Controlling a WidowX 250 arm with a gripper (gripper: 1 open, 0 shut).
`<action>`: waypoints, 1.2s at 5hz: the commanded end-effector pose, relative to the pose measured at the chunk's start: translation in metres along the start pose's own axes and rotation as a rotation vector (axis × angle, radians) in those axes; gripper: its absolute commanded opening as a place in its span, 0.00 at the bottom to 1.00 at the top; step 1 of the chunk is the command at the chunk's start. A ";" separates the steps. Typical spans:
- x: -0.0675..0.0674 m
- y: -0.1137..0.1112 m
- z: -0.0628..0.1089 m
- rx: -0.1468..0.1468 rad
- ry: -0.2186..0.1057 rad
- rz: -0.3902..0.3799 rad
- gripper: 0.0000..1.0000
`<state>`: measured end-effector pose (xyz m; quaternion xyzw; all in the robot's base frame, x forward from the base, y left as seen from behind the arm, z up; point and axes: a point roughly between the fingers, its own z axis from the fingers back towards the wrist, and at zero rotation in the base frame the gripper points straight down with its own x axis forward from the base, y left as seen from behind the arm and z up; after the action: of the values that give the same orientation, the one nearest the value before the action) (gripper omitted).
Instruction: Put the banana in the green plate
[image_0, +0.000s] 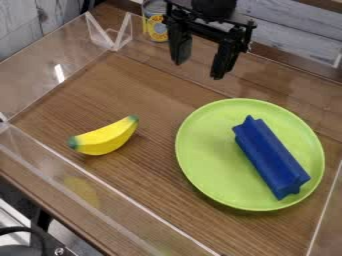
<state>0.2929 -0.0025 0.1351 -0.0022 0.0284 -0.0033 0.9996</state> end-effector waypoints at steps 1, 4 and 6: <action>-0.012 0.013 -0.005 0.007 0.004 -0.126 1.00; -0.059 0.079 -0.017 0.051 -0.025 -0.532 1.00; -0.076 0.099 -0.037 0.061 -0.036 -0.579 1.00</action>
<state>0.2119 0.0953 0.0905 0.0040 0.0278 -0.2890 0.9569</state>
